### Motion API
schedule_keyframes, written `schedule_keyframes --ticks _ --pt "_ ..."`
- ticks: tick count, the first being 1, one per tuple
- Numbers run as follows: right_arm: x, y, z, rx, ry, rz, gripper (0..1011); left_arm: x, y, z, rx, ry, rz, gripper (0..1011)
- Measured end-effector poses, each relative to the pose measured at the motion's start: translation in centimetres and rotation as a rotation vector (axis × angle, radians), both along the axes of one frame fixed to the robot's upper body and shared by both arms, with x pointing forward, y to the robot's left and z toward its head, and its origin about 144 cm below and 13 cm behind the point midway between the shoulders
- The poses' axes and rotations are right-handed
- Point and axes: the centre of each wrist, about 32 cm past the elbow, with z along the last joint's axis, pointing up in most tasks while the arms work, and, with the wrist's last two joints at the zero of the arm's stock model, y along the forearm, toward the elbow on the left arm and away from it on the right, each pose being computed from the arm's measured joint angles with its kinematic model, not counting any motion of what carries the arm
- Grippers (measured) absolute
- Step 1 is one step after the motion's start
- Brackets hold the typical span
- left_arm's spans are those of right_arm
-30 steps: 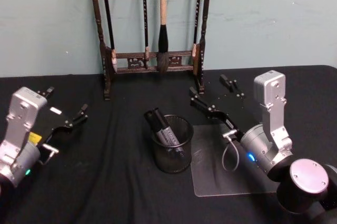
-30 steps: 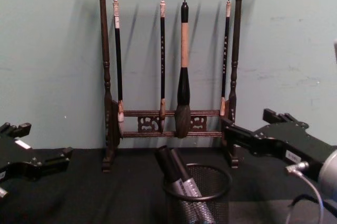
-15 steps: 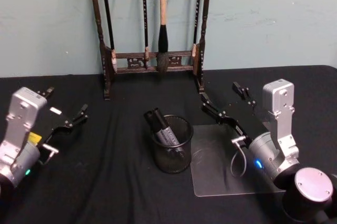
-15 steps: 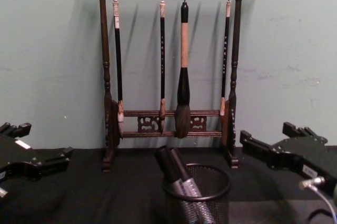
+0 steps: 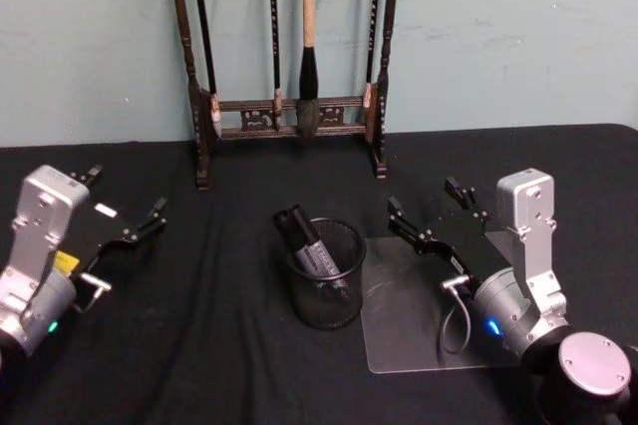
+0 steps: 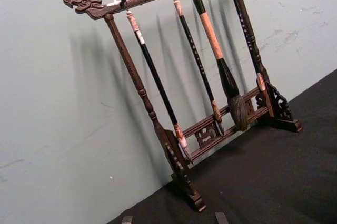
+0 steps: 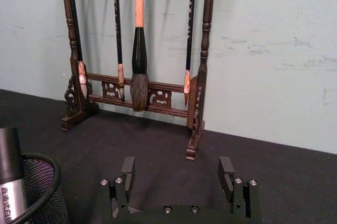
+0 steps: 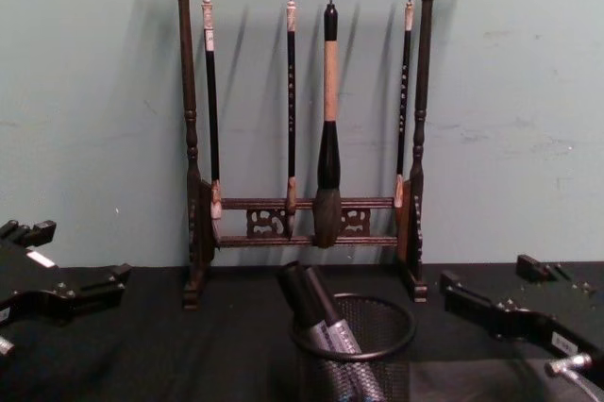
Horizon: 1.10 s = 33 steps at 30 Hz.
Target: Pick up the water-based marker from the table and place it into the pen holder.
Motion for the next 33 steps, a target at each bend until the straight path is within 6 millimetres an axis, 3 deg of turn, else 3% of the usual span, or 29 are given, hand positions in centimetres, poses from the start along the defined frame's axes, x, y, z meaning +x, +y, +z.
schedule_keyframes --ticks 33 --pt "0.02 0.0 0.16 0.002 -0.004 0.003 1002 0.0 0.0 0.0 0.0 0.0 0.0 1009"
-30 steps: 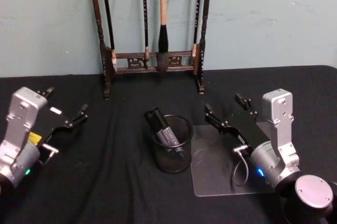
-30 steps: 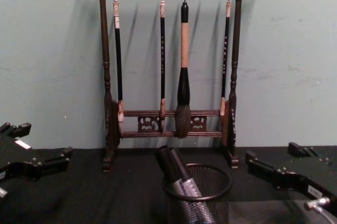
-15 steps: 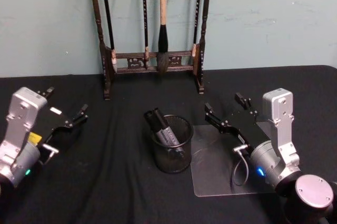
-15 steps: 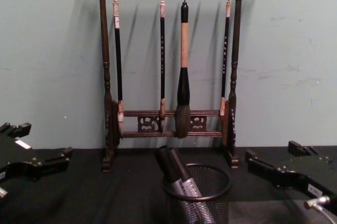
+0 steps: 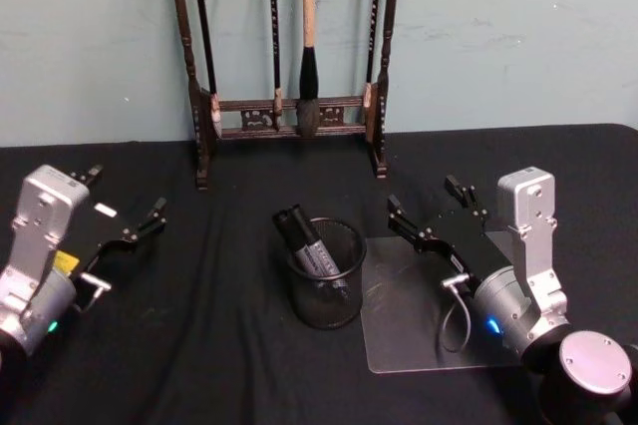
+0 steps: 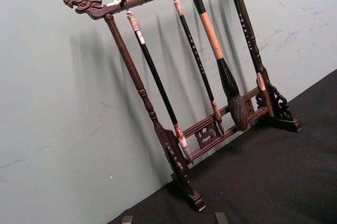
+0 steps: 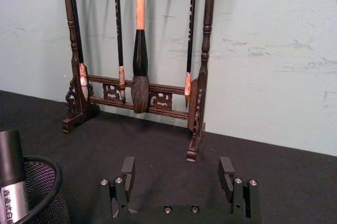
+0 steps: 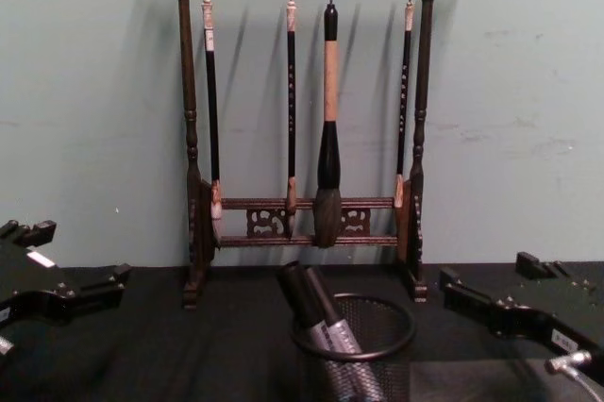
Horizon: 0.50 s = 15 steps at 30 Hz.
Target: Pick up the water-based marker from the table and place it into the pen holder.
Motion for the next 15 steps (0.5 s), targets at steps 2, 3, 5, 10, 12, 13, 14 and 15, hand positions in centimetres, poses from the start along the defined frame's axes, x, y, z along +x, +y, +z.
schedule_keyframes --ticks 2,3,5,10,12,13,14,15 --pt "0.0 0.0 0.0 0.0 0.0 0.0 1002 0.0 0.0 0.0 0.0 0.0 0.0 1009" --pt "0.0 0.0 0.0 0.0 0.0 0.0 1002 0.0 0.0 0.0 0.0 0.0 0.0 1009" --pt "0.0 0.0 0.01 0.0 0.0 0.0 1002 0.0 0.0 0.0 0.0 0.0 0.0 1009" --pt "0.0 0.0 0.01 0.001 0.0 0.0 1002 0.0 0.0 0.0 0.0 0.0 0.0 1009" --pt "0.0 0.0 0.01 0.001 0.0 0.0 1002 0.0 0.0 0.0 0.0 0.0 0.0 1009" --pt "0.0 0.0 0.01 0.001 0.0 0.0 1002 0.0 0.0 0.0 0.0 0.0 0.0 1009" --pt "0.0 0.0 0.01 0.001 0.0 0.0 1002 0.0 0.0 0.0 0.0 0.0 0.0 1009" --pt "0.0 0.0 0.01 0.001 0.0 0.0 1002 0.0 0.0 0.0 0.0 0.0 0.0 1009"
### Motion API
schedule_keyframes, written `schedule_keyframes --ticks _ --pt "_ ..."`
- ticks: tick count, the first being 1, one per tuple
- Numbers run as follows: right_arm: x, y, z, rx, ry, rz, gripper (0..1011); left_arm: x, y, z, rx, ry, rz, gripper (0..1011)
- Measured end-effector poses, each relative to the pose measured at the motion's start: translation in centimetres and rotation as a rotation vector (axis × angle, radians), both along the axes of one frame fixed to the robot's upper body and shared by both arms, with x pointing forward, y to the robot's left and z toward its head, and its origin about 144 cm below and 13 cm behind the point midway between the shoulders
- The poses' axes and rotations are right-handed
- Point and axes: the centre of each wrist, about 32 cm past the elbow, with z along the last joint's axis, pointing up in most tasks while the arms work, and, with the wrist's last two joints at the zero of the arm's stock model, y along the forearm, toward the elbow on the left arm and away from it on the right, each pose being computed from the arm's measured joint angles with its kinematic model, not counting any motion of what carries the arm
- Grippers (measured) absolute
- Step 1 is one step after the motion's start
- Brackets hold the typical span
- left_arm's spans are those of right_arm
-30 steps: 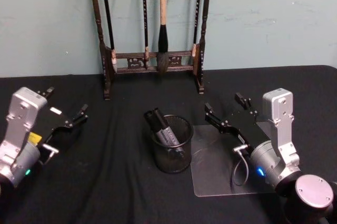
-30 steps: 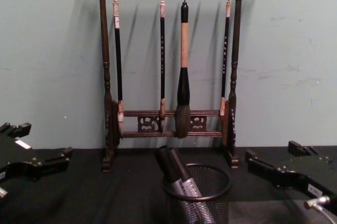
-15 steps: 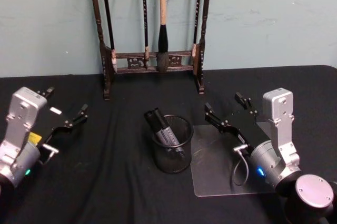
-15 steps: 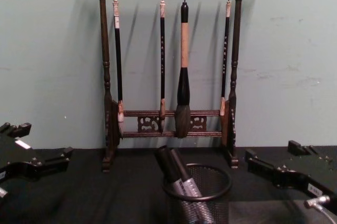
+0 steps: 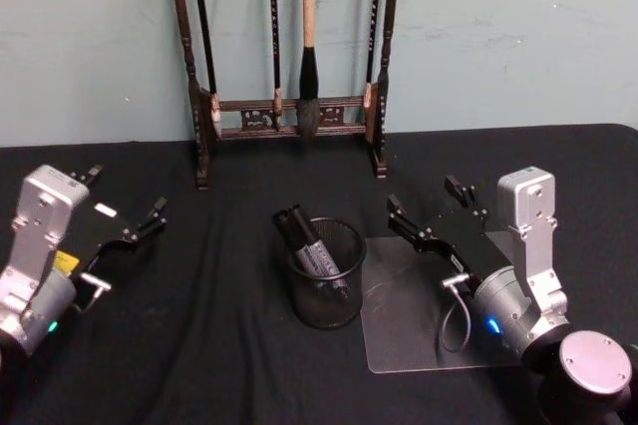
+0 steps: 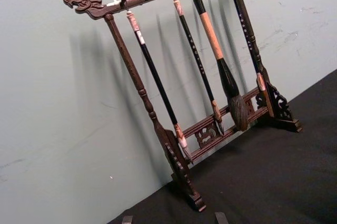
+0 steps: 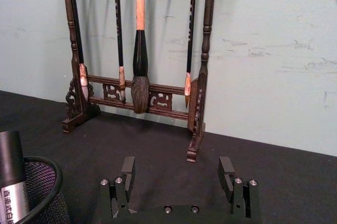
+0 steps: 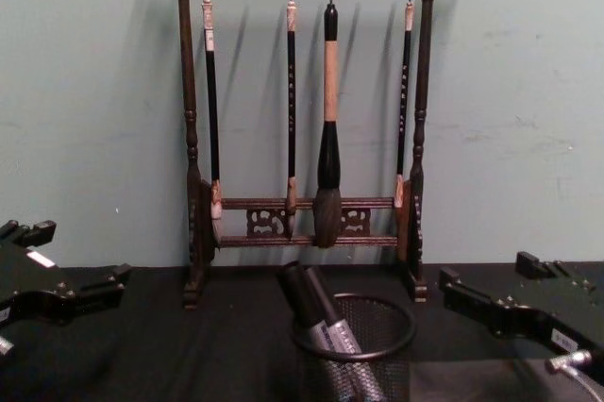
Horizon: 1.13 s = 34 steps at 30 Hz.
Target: Pick up the water-based marker from the table and place it into the pen holder.
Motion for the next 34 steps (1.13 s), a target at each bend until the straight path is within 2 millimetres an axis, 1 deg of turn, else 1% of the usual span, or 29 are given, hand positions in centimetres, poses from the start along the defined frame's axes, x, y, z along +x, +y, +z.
schedule_keyframes --ticks 34 --pt "0.0 0.0 0.0 0.0 0.0 0.0 1002 0.0 0.0 0.0 0.0 0.0 0.0 1009"
